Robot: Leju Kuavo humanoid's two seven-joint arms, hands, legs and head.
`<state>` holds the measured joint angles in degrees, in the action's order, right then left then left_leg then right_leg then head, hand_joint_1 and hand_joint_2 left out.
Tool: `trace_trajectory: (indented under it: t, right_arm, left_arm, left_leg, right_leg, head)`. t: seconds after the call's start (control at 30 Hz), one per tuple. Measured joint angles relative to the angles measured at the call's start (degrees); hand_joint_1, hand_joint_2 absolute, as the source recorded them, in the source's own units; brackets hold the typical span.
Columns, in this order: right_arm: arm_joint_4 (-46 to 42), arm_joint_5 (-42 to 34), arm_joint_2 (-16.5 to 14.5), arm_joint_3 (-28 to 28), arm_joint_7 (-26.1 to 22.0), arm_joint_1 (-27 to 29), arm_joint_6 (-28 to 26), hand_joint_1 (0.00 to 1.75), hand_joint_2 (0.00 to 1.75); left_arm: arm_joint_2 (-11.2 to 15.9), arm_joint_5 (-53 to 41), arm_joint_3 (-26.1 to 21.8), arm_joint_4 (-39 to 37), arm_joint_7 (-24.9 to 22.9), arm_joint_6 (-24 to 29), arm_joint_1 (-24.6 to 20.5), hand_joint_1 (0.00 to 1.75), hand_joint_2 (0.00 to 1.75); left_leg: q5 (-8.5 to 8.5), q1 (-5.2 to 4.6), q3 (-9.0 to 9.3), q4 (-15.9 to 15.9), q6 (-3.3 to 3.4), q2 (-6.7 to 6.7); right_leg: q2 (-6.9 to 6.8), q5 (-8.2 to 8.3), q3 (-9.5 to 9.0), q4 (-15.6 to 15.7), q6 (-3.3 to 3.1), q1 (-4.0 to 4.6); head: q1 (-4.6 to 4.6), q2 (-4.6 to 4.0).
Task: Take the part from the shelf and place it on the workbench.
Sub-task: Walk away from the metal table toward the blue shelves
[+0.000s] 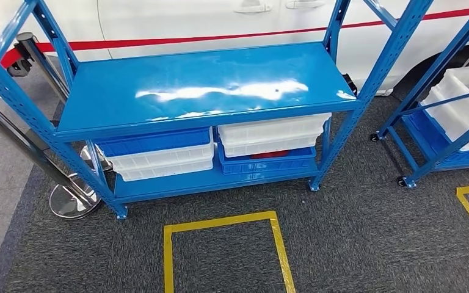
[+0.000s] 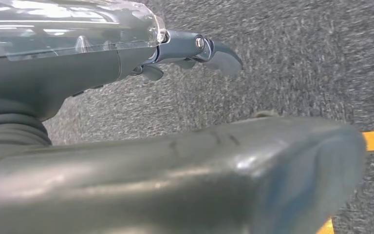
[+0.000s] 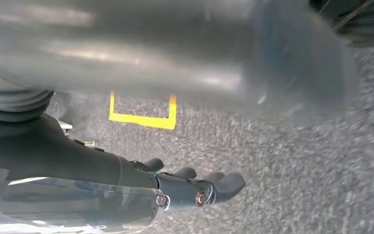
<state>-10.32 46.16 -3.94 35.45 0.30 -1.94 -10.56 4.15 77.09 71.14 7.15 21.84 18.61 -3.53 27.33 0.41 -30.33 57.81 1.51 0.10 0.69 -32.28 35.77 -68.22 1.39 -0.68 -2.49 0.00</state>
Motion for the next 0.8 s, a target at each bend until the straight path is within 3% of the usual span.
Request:
trace_trajectory:
  t: [0.03,0.07,0.1,0.13,0.2,0.23,0.3,0.4,0.47,0.53,0.6,0.63,0.67,0.73,0.8]
  right_arm:
    - [0.00,0.01,-0.02,0.00,0.03,-0.02,0.00,0.00,1.75]
    - [0.00,0.02,-0.03,0.00,0.08,-0.02,0.00,0.00,1.75]
    - [0.00,0.04,-0.04,0.00,0.13,0.01,-0.01,0.00,1.75]
    - [0.00,0.08,-0.04,0.00,0.17,0.08,-0.01,0.00,1.75]
    - [0.01,0.14,-0.04,0.00,0.25,0.20,-0.01,0.00,1.75]
    - [0.01,0.16,-0.04,0.00,0.27,0.21,0.00,0.00,1.75]
    - [0.01,0.17,-0.07,0.00,0.29,0.11,0.02,0.00,1.75]
    - [0.01,0.44,-0.15,0.00,0.40,0.22,0.20,0.00,1.75]
    - [0.00,0.91,-0.22,0.00,0.61,0.26,0.41,0.00,1.75]
    - [-0.01,1.40,-0.23,-0.03,0.77,0.18,0.52,0.00,1.75]
    - [-0.02,1.76,-0.23,-0.07,0.80,0.18,0.60,0.00,1.75]
    - [-0.02,1.96,-0.23,-0.09,0.80,0.19,0.63,0.00,1.75]
    - [-0.01,2.14,-0.24,-0.10,0.80,0.20,0.66,0.00,1.75]
    - [0.02,2.35,-0.28,-0.12,0.81,0.22,0.66,0.00,1.75]
    - [0.04,2.51,-0.36,-0.16,0.84,0.07,0.65,0.00,1.75]
  left_arm:
    - [0.00,-0.02,0.00,0.00,-0.01,-0.04,0.00,0.00,0.00]
    - [0.00,-0.02,0.00,0.00,-0.06,-0.10,0.03,0.00,0.00]
    - [0.00,-0.01,0.00,0.00,-0.11,-0.19,0.07,0.00,0.00]
    - [0.00,0.02,0.00,0.00,-0.18,-0.28,0.12,0.00,0.00]
    - [0.00,0.10,0.00,0.00,-0.28,-0.44,0.20,0.00,0.00]
    - [0.00,0.15,0.00,0.00,-0.33,-0.49,0.17,0.00,0.00]
    - [0.00,0.21,0.00,0.00,-0.40,-0.55,0.04,0.00,0.00]
    - [-0.02,0.54,0.00,0.00,-0.46,-0.45,-0.07,0.00,0.00]
    - [-0.04,0.98,-0.03,0.00,-0.42,-0.20,-0.09,0.00,0.00]
    - [-0.07,1.41,-0.09,0.00,-0.33,0.10,-0.02,0.00,0.00]
    - [-0.11,1.78,-0.14,0.00,-0.21,0.29,0.22,0.00,0.00]
    - [-0.14,1.91,-0.17,0.00,-0.10,0.39,0.33,0.00,0.00]
    - [-0.17,2.02,-0.20,0.00,0.08,0.55,0.40,0.00,0.00]
    - [-0.20,2.09,-0.26,-0.01,0.39,1.10,0.59,0.00,0.00]
    - [-0.26,2.12,-0.28,-0.03,0.44,1.66,0.78,0.00,0.00]
  left_leg:
    - [0.17,-0.03,0.07,0.02,0.09,0.06]
    - [0.43,-0.06,0.23,0.03,0.13,0.08]
    - [0.78,-0.08,0.51,0.04,0.13,0.07]
    - [1.19,-0.07,0.95,0.05,0.04,0.03]
    - [2.08,-0.06,2.14,0.03,-0.32,0.02]
    - [2.50,-0.09,2.64,0.03,-0.60,0.06]
    - [3.12,-0.23,3.21,0.05,-1.33,0.23]
    - [3.44,-0.26,3.84,1.41,-2.34,0.33]
    - [4.52,-0.11,1.54,6.01,-2.76,0.25]
    - [7.20,0.01,-3.36,13.20,-3.02,0.22]
    - [9.47,0.09,-7.34,16.81,-3.11,0.22]
    - [9.24,0.10,-8.09,16.01,-3.08,0.22]
    - [7.61,0.10,-8.13,13.60,-2.94,0.21]
    - [1.07,-0.10,-7.69,7.21,-2.32,0.14]
    - [-3.28,-0.45,-7.52,4.13,-1.73,0.04]
  right_leg:
    - [-0.06,-1.49,2.06,-3.37,0.12,-0.06]
    - [-0.10,-2.11,3.67,-5.71,0.30,-0.12]
    - [-0.17,-1.60,4.48,-6.30,0.40,-0.16]
    - [-0.26,0.06,4.20,-4.81,0.44,-0.17]
    - [-0.51,4.62,1.47,2.21,0.20,-0.09]
    - [-0.68,5.38,0.28,5.26,-0.02,0.08]
    - [-0.89,5.12,-0.71,7.88,-0.94,0.40]
    - [-0.79,5.22,-2.11,8.55,-2.33,0.24]
    - [-0.79,4.64,-3.51,8.84,-3.01,0.13]
    - [-0.65,3.79,-4.38,8.88,-3.36,0.21]
    - [-0.37,2.81,-5.63,8.82,-3.34,0.27]
    - [-0.22,2.24,-6.50,8.78,-3.24,0.29]
    - [-0.14,1.59,-7.52,8.75,-3.12,0.33]
    - [0.02,0.14,-9.21,8.62,-2.83,0.46]
    - [0.29,-1.23,-10.07,8.39,-2.25,0.60]
  head:
    - [0.00,0.00]
    - [0.00,0.00]
    - [0.00,0.00]
    - [0.00,0.00]
    - [0.01,0.00]
    - [0.01,0.00]
    - [0.01,0.00]
    - [0.01,0.00]
    - [-0.01,0.00]
    - [-0.02,0.00]
    - [-0.02,0.00]
    - [-0.02,0.00]
    - [-0.01,0.00]
    - [-0.01,0.00]
    - [0.00,0.00]
